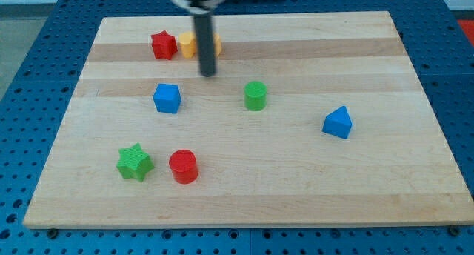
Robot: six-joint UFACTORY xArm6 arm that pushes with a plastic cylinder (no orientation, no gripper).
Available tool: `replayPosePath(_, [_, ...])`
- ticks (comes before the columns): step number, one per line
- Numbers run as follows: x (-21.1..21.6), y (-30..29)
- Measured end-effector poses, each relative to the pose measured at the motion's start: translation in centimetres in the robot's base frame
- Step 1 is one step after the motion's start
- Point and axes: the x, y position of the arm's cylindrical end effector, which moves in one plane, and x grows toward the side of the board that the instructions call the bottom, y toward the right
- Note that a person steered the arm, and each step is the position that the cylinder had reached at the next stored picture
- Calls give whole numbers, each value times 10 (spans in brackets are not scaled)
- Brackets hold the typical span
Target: Move the green circle right to the yellow hexagon
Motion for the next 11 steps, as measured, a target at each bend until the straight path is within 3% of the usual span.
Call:
replayPosePath(1, [72, -6])
replayPosePath(2, [131, 43])
replayPosePath(3, [135, 115])
replayPosePath(7, [8, 114])
replayPosePath(11, [-2, 84])
